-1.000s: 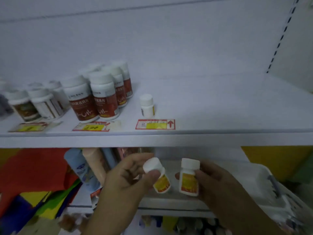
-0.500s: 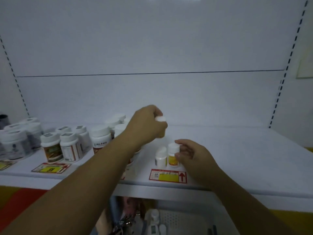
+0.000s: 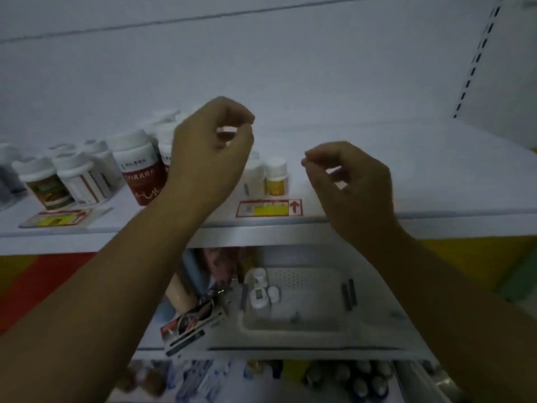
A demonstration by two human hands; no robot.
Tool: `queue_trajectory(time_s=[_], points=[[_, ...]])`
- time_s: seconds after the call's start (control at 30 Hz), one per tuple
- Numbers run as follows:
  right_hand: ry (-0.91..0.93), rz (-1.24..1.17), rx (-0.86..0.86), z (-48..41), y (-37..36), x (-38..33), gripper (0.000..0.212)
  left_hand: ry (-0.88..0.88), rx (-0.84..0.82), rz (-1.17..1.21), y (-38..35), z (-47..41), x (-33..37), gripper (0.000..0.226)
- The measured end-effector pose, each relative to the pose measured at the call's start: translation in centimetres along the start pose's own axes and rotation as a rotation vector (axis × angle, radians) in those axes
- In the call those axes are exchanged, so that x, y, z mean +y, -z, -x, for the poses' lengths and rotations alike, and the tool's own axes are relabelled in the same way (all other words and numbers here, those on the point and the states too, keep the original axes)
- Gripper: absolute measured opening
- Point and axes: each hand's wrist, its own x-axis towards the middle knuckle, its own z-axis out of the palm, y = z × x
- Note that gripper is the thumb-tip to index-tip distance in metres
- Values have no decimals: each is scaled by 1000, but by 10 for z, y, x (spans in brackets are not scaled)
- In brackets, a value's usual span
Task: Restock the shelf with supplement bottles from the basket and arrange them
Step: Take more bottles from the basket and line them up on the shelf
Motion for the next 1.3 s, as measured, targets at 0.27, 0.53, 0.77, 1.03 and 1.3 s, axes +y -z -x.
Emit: queue_trajectory(time_s=[0.27, 0.53, 0.77, 1.03, 1.3], points=[[-710, -121, -512, 175, -11, 74, 38, 453, -257, 176, -55, 146, -93, 24], [-983, 131, -694, 197, -131, 196, 36, 592, -564, -452, -136, 208, -231, 58], [-847, 244, -809, 201, -184, 233, 36, 625, -590, -529, -159, 232, -264, 72], [-1046, -80, -633, 172, -140, 198, 16, 766, -348, 58, -114, 208, -220, 22], [-1245, -982, -332, 148, -43, 82, 29, 1061, -147, 821, -59, 185, -100, 40]])
